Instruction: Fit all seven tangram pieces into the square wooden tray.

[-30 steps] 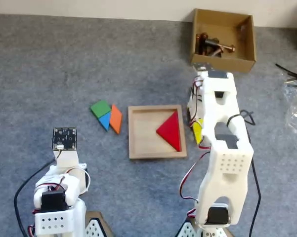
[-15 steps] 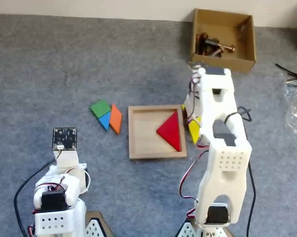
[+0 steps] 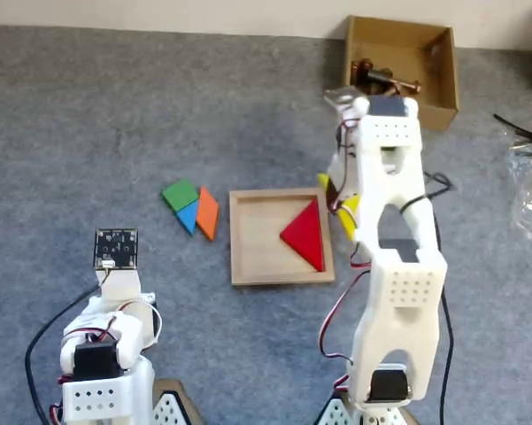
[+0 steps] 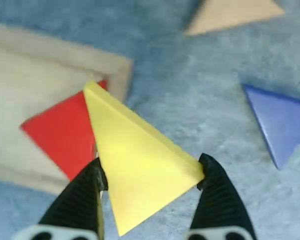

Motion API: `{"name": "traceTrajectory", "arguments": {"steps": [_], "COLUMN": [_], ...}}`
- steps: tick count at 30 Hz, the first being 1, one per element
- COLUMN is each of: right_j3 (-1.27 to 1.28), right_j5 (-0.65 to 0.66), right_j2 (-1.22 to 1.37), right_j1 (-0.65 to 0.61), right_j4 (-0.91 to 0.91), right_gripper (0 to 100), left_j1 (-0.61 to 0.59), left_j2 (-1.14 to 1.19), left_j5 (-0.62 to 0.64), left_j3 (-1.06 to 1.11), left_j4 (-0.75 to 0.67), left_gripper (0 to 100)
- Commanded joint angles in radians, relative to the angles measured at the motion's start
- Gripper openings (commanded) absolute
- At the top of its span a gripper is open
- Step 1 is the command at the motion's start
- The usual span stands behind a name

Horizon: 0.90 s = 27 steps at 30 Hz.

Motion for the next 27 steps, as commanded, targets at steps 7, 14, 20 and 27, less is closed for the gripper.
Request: {"name": "traceTrajectory", "arguments": {"steps": [7, 14, 20, 27], "right_j3": [-0.054, -0.053, -0.004, 0.116], "right_j5": [0.255, 0.265, 0.325, 0.496], "right_j2": [-0.09, -0.087, -0.088, -0.09], "right_j1": [-0.197, -0.317, -0.424, -0.456], "right_j4": [0.033, 0.044, 0.044, 0.044], "right_gripper": [0.5, 0.5, 0.5, 0.5], "left_j1": [-0.008, -0.008, -0.008, -0.008], "left_j2": [0.007, 0.007, 0.007, 0.007], "left_j5": [0.002, 0.002, 0.002, 0.002], "left_j3": [0.021, 0.021, 0.021, 0.021], "left_j4": [0.008, 0.008, 0.008, 0.008], "left_gripper": [0, 0, 0, 0]}}
